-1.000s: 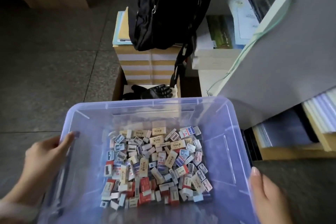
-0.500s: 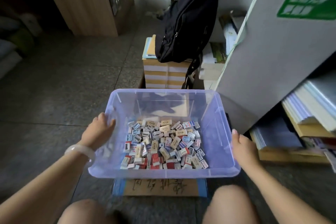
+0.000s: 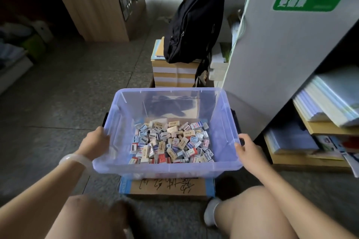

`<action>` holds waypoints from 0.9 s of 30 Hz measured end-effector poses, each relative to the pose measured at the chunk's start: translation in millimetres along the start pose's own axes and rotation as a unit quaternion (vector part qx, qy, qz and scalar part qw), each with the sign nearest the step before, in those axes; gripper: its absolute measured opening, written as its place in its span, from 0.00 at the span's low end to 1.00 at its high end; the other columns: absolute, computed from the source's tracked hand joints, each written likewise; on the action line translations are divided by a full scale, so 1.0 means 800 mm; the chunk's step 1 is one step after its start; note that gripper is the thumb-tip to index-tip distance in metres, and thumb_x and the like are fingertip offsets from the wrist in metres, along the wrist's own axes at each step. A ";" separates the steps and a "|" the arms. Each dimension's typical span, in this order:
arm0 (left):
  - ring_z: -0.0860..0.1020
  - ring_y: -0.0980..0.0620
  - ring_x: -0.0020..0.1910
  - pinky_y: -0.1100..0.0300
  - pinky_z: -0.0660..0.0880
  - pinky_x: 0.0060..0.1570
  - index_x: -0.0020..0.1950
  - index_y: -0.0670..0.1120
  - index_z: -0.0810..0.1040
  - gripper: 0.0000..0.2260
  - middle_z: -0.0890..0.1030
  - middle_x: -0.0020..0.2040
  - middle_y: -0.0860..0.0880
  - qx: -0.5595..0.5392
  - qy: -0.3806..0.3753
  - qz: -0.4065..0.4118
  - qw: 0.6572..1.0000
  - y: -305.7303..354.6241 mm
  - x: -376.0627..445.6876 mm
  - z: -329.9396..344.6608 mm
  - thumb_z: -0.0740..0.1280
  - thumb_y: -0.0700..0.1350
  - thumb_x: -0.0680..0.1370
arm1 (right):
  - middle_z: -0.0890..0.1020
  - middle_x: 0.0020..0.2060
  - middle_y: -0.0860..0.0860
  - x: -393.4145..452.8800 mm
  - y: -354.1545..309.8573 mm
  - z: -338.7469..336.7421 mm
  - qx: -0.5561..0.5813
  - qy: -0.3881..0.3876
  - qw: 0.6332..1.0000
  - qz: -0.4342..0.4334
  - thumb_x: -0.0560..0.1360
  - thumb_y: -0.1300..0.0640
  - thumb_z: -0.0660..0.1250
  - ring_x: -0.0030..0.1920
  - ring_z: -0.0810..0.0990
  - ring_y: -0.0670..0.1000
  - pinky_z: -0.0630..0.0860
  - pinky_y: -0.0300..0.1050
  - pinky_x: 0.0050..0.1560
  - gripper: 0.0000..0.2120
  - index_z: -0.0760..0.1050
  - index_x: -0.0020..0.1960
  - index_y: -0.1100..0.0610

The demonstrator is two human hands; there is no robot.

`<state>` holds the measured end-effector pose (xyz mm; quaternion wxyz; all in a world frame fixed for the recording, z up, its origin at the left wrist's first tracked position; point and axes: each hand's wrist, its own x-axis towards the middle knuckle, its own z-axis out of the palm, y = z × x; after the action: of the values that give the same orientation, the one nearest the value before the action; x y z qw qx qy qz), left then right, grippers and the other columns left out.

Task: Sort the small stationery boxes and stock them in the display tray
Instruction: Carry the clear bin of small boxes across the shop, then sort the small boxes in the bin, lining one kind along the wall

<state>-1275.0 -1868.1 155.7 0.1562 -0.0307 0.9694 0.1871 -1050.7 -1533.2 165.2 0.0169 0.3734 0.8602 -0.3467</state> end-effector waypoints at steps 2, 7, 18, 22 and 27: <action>0.79 0.37 0.42 0.51 0.77 0.42 0.52 0.37 0.71 0.07 0.79 0.46 0.34 -0.022 -0.009 -0.006 1.000 -0.009 -0.002 -0.003 0.62 0.38 0.77 | 0.77 0.34 0.56 0.002 0.005 0.002 -0.021 -0.007 1.000 -0.008 0.80 0.56 0.57 0.36 0.76 0.55 0.69 0.46 0.37 0.12 0.68 0.62 0.57; 0.77 0.44 0.29 0.61 0.72 0.24 0.50 0.38 0.70 0.06 0.79 0.34 0.39 -0.050 -0.034 0.019 0.998 -0.036 -0.024 -0.006 0.65 0.37 0.76 | 0.77 0.29 0.57 -0.003 0.014 0.000 -0.052 -0.004 0.999 -0.015 0.76 0.59 0.60 0.30 0.74 0.56 0.65 0.45 0.31 0.07 0.68 0.54 0.55; 0.78 0.40 0.40 0.52 0.71 0.39 0.48 0.38 0.77 0.07 0.78 0.44 0.39 -0.040 0.236 0.287 0.928 0.043 0.009 -0.033 0.63 0.40 0.77 | 0.78 0.44 0.49 0.058 -0.092 0.016 -0.028 0.060 0.988 -0.142 0.76 0.59 0.62 0.45 0.78 0.54 0.75 0.51 0.52 0.11 0.75 0.58 0.56; 0.78 0.47 0.39 0.55 0.75 0.34 0.49 0.41 0.79 0.14 0.80 0.44 0.46 -0.007 0.076 0.383 0.920 0.094 0.043 0.071 0.56 0.46 0.77 | 0.77 0.58 0.52 0.130 -0.113 0.120 -0.087 -0.185 0.971 -0.121 0.79 0.56 0.58 0.50 0.78 0.51 0.75 0.47 0.53 0.16 0.69 0.66 0.52; 0.72 0.46 0.62 0.53 0.70 0.61 0.69 0.47 0.70 0.17 0.71 0.67 0.48 0.101 -0.117 0.221 0.963 0.075 0.094 0.174 0.60 0.47 0.80 | 0.71 0.66 0.55 0.203 -0.059 0.196 -0.200 -0.225 0.949 -0.091 0.78 0.54 0.59 0.66 0.69 0.56 0.67 0.49 0.65 0.21 0.66 0.71 0.53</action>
<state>-1313.0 -1760.6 30.8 0.2260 0.2224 0.9408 0.1200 -1234.8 -1549.2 26.9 0.2533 0.1945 0.9161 -0.2424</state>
